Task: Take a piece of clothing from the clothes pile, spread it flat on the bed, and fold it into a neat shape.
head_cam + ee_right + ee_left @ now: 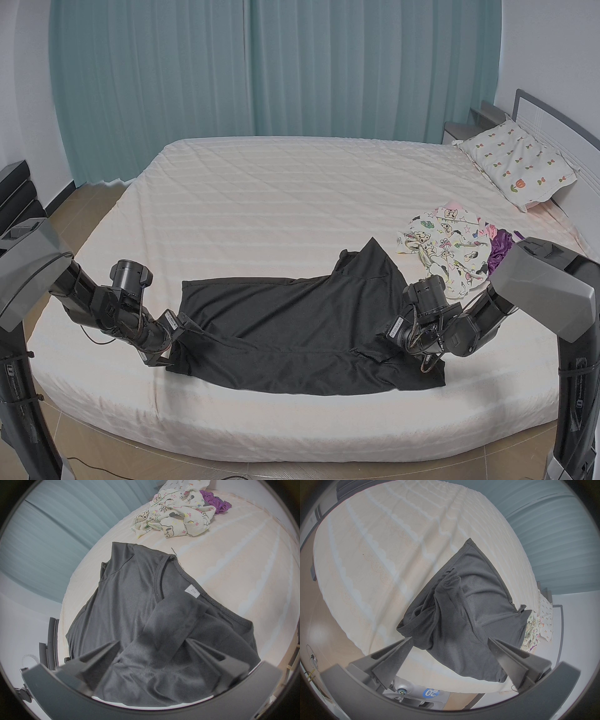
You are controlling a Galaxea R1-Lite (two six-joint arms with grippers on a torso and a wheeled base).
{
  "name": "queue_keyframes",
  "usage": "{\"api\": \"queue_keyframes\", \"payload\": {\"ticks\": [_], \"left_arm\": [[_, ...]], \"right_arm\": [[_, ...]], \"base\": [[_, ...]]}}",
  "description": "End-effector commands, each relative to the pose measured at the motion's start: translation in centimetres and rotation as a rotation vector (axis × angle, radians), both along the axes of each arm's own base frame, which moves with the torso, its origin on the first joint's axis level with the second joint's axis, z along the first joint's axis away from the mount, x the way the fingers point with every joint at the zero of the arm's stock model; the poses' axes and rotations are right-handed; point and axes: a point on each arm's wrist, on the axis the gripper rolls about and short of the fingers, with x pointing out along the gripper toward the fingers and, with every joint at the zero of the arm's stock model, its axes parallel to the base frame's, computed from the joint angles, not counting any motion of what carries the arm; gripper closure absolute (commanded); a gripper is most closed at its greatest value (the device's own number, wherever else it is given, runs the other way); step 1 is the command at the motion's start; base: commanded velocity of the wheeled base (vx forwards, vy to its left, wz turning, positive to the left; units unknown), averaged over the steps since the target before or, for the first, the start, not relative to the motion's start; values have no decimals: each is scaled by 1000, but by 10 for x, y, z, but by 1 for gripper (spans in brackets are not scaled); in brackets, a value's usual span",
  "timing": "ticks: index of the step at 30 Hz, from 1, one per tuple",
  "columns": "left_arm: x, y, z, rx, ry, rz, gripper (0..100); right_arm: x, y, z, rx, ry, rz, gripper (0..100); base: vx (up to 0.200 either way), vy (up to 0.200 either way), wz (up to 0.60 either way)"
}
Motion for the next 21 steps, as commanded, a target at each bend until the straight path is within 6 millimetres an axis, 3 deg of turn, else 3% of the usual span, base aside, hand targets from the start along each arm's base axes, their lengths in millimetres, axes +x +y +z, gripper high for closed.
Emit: {"api": "queue_keyframes", "payload": {"ticks": [1,15,18,21], "left_arm": [[0,0,0,0,1,1,0],[-1,0,-1,0,4,1,0],[-2,0,-2,1,8,-1,0],[-2,0,-2,1,8,-1,0]], "right_arm": [[4,0,-10,-7,13,-9,100],[-12,-4,34,13,-47,3,100],[-15,-6,54,30,-90,5,100],[-16,-7,61,33,-103,5,100]], "base": [[0,0,0],[0,0,0],[0,0,0],[0,0,0]]}}
